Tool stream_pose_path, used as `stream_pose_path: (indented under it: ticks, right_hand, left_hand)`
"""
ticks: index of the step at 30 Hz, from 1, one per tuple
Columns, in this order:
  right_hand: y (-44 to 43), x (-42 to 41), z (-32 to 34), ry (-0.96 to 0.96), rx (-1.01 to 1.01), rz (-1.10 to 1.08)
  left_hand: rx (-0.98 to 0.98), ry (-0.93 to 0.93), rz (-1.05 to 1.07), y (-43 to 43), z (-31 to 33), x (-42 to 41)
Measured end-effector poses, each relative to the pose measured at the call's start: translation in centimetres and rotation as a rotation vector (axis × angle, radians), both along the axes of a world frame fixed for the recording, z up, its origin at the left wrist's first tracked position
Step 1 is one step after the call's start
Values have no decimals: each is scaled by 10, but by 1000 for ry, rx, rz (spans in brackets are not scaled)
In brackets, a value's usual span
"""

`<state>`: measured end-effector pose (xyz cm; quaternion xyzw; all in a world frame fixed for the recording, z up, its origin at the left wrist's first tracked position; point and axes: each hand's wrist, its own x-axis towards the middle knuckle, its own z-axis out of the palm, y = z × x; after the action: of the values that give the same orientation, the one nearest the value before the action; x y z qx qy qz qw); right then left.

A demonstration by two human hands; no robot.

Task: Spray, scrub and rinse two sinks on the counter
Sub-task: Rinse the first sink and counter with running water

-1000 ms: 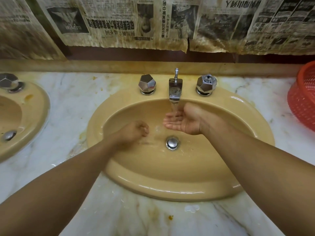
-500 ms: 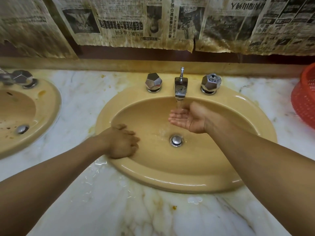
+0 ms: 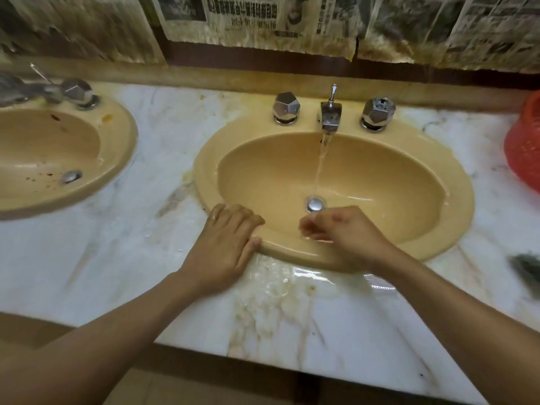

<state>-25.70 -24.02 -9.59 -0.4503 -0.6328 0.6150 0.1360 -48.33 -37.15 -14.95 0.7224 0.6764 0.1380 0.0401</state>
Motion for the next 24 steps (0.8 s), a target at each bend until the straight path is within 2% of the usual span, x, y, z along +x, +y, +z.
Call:
stream_pose_path:
  ticks: [3,5,7,9,12,16,18,20,21,24]
  right_hand:
    - [47,-14,-10,174,-411,-471]
    - [76,-32,-9,421,-702,-680]
    - [88,-51,-3,617,-818,-829]
    - [84,-65,3,667,-805,-827]
    - [62,-64,14,688,-781,-711]
    - [16,-30,27,354,-783,-447]
    - [-11,-13,34,158,-725,-342]
    - [-36,6,34,0,-541,-262]
    - [-47,16,33,-83,-377,-208]
    - [-82,58,26,-351,322,69]
  left_hand:
    - [-41,-30,-15,-2,4,-5]
    - [-60,-22,-34,-2,4,-10]
    - [-62,-19,-42,-5,2,-15]
    - [-52,-21,-28,-7,0,-18]
    - [-33,-15,-17,-8,-2,-16]
    - [-29,-133,111,-8,-2,4]
    - [-46,-190,205,-7,-2,20]
    - [-96,-174,237,-12,-5,31]
    - [-125,-140,209,-18,-7,33]
    - [-154,-18,29,-33,-7,20]
